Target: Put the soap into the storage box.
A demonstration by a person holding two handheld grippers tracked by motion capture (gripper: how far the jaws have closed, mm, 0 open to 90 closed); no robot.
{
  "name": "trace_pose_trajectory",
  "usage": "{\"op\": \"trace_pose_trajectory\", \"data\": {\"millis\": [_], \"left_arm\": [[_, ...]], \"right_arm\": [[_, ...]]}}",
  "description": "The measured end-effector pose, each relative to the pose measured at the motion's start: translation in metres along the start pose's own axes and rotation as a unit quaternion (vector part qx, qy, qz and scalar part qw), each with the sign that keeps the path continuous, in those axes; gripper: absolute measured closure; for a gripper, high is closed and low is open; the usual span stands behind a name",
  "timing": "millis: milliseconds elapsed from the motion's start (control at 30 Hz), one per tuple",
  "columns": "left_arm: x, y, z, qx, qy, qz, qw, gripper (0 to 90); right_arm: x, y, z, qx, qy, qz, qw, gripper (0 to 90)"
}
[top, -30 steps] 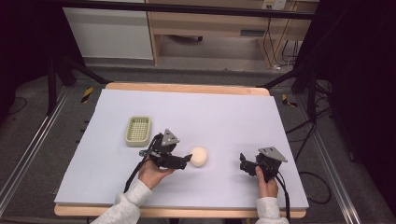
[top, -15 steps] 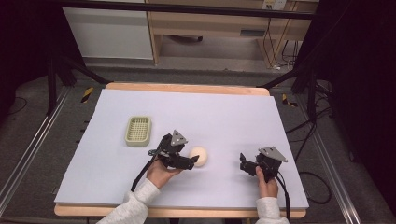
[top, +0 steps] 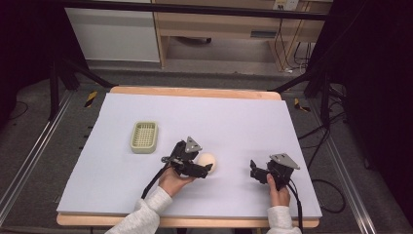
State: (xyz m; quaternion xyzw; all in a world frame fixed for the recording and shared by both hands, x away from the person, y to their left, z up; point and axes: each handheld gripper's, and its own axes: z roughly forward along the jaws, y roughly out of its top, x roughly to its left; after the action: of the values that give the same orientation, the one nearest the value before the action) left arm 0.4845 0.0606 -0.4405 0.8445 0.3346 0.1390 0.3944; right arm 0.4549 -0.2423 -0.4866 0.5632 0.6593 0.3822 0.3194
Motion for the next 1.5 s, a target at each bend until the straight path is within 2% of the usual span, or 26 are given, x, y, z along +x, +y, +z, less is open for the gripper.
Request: {"op": "trace_pose_trajectory", "data": {"millis": [500, 900, 1500], "left_arm": [[-0.006, 0.001, 0.018, 0.018, 0.001, 0.007, 0.9998, 14.6], [-0.006, 0.001, 0.025, 0.025, 0.004, 0.011, 0.9996, 14.0], [-0.005, -0.002, 0.039, 0.041, 0.001, 0.001, 0.9991, 15.1]], "right_arm": [[0.000, 0.000, 0.000, 0.001, 0.001, 0.002, 1.0000, 3.1], [0.000, 0.000, 0.000, 0.000, 0.000, 0.001, 1.0000, 3.1], [0.000, 0.000, 0.000, 0.001, 0.000, 0.002, 1.0000, 3.1]]}}
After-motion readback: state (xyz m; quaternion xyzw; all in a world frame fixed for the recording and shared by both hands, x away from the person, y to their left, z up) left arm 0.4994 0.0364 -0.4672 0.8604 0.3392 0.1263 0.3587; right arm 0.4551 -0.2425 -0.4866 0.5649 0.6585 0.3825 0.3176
